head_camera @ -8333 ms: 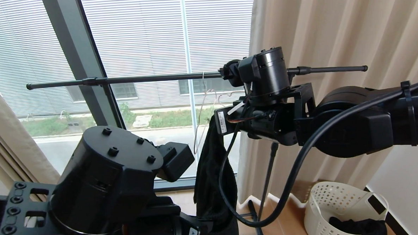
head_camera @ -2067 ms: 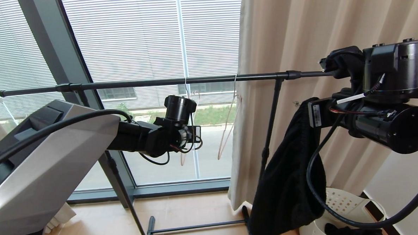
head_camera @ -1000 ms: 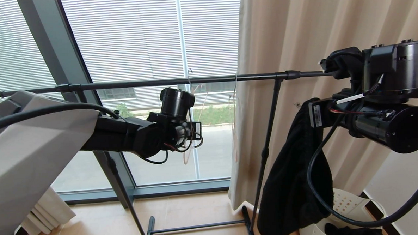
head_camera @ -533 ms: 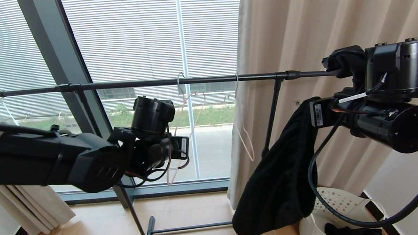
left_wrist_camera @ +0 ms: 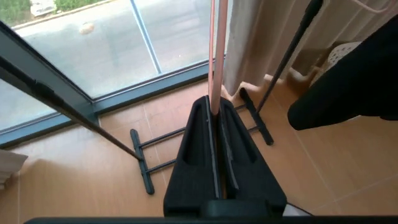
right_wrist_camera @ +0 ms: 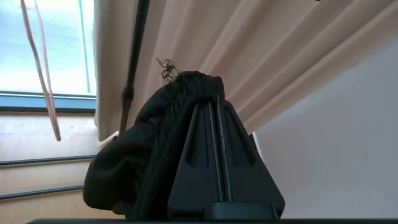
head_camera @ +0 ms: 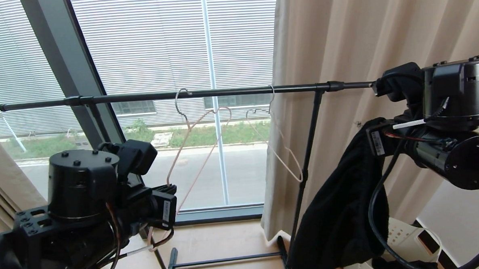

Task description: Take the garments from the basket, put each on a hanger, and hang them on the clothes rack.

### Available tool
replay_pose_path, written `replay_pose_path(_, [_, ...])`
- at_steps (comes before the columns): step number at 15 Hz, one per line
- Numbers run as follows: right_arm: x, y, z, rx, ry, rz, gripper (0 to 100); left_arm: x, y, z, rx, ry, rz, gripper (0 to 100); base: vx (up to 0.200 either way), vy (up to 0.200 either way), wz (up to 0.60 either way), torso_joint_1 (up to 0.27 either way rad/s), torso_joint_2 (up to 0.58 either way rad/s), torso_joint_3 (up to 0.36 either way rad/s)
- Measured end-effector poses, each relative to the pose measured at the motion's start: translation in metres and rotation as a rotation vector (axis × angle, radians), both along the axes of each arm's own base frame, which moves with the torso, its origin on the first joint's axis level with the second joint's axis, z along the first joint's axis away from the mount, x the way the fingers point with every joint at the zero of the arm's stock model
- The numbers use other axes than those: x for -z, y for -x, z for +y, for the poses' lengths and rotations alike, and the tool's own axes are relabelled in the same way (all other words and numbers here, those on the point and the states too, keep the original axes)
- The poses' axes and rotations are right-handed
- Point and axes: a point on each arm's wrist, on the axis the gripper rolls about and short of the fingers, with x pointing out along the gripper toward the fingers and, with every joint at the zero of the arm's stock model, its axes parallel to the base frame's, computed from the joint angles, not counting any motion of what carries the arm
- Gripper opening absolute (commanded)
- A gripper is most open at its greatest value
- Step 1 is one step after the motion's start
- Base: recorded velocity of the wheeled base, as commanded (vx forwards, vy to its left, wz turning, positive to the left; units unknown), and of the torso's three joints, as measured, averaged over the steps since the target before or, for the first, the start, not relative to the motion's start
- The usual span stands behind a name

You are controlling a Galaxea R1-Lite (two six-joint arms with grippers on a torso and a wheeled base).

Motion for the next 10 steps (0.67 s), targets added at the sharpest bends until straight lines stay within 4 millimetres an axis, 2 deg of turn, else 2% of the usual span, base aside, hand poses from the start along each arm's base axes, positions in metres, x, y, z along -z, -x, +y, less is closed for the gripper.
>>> replay_pose_path(4, [0.001, -0.001, -0.007, 0.023, 0.015, 0.008, 0, 0.006, 0.019, 0.009, 0.159, 0.028, -0.118, 0, 0.000, 0.000, 0.00, 0.000, 0.00, 0.000])
replay_pose_path(10, [0.007, -0.007, -0.014, 0.055, 0.047, 0.033, 0, 0.023, 0.048, 0.000, 0.398, 0.028, -0.071, 0, 0.000, 0.000, 0.00, 0.000, 0.00, 0.000])
